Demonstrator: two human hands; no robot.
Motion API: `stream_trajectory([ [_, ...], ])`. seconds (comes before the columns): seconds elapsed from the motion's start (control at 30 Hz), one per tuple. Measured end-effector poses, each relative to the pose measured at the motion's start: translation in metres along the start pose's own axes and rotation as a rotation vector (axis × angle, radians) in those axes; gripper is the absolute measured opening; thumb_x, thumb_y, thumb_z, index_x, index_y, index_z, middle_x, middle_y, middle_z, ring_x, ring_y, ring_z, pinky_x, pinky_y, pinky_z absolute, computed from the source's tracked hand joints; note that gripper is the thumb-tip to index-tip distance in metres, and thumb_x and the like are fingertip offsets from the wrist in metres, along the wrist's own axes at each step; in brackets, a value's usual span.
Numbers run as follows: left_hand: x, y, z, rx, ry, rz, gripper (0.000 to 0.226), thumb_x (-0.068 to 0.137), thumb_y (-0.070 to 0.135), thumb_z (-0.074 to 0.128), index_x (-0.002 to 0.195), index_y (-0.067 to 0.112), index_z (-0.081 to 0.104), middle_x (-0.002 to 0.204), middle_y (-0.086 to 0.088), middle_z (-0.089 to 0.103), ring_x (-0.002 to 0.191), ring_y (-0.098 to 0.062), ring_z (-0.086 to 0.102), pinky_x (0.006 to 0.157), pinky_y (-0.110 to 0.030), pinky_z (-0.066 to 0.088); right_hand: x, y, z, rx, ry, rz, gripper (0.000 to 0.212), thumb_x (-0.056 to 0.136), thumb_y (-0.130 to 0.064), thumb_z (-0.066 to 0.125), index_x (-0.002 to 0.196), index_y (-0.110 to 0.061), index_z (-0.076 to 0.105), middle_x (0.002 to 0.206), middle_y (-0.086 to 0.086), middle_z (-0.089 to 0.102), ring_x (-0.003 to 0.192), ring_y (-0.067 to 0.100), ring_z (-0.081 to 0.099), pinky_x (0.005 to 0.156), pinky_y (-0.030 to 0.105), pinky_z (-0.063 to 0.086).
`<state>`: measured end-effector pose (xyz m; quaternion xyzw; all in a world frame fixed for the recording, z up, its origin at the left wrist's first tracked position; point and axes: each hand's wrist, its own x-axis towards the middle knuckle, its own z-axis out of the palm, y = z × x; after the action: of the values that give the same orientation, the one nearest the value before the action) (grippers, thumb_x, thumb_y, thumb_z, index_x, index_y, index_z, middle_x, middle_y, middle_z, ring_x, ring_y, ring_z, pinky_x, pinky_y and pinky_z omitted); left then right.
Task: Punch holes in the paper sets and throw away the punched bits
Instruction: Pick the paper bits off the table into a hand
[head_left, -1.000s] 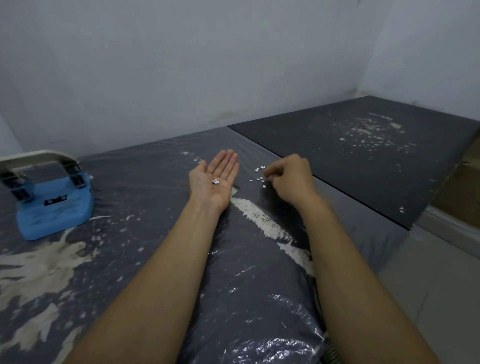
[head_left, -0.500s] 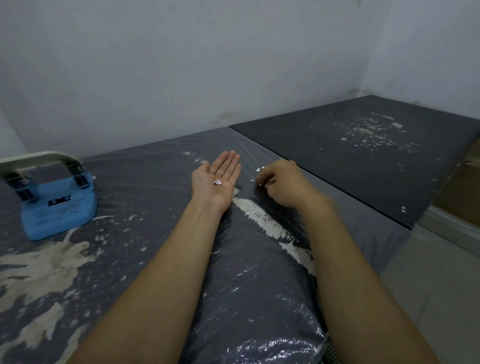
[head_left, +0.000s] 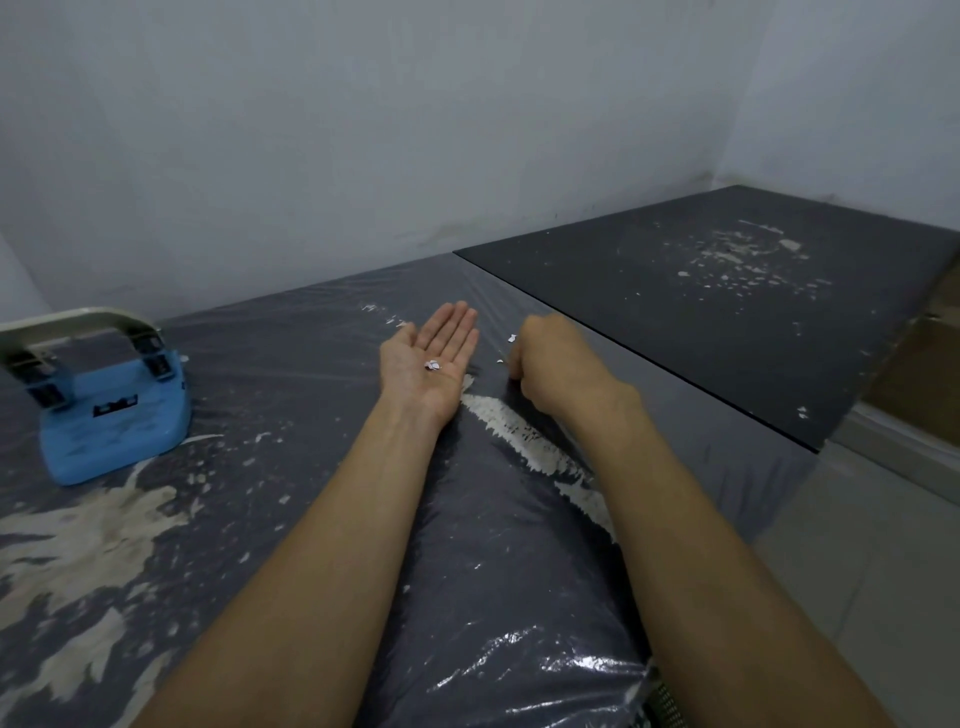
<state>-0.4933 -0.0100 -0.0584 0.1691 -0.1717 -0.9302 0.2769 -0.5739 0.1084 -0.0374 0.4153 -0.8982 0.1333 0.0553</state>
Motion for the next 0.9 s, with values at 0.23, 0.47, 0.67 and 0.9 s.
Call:
stream_trajectory([
  [0.23, 0.001, -0.002, -0.001, 0.007, 0.007, -0.004, 0.049, 0.109, 0.024, 0.027, 0.122, -0.011, 0.059, 0.120, -0.027, 0.067, 0.118, -0.037, 0.064, 0.108, -0.046, 0.047, 0.002, -0.007, 0.005, -0.055, 0.109, 0.017, 0.035, 0.083, 0.006, 0.063, 0.058, -0.009, 0.043, 0.060, 0.007, 0.042, 0.072, 0.034, 0.061, 0.057, 0.032, 0.043],
  [0.47, 0.000, -0.001, 0.000, -0.005, 0.013, -0.008, 0.049, 0.109, 0.023, 0.027, 0.123, -0.011, 0.058, 0.122, -0.027, 0.066, 0.120, -0.037, 0.062, 0.108, -0.045, 0.046, 0.008, 0.010, 0.007, -0.012, 0.168, 0.127, 0.038, 0.079, 0.012, 0.059, 0.057, -0.010, 0.037, 0.064, 0.006, 0.034, 0.061, 0.026, 0.045, 0.058, 0.032, 0.039],
  [0.67, -0.005, -0.003, 0.007, -0.031, 0.012, -0.039, 0.049, 0.109, 0.023, 0.027, 0.120, -0.012, 0.058, 0.126, -0.028, 0.063, 0.124, -0.039, 0.059, 0.110, -0.047, 0.044, 0.002, 0.029, 0.001, 0.685, 0.269, 0.322, 0.028, 0.076, 0.009, 0.072, 0.075, -0.017, 0.080, 0.074, -0.001, 0.075, 0.068, 0.007, 0.069, 0.072, 0.020, 0.056],
  [0.9, -0.013, -0.007, 0.018, -0.021, 0.027, -0.056, 0.048, 0.109, 0.024, 0.027, 0.108, -0.009, 0.061, 0.118, -0.026, 0.065, 0.119, -0.035, 0.061, 0.104, -0.040, 0.049, -0.004, -0.010, -0.011, 1.021, 0.300, -0.053, 0.019, 0.075, 0.014, 0.075, 0.085, -0.001, 0.080, 0.080, 0.005, 0.077, 0.078, 0.013, 0.075, 0.076, 0.024, 0.059],
])
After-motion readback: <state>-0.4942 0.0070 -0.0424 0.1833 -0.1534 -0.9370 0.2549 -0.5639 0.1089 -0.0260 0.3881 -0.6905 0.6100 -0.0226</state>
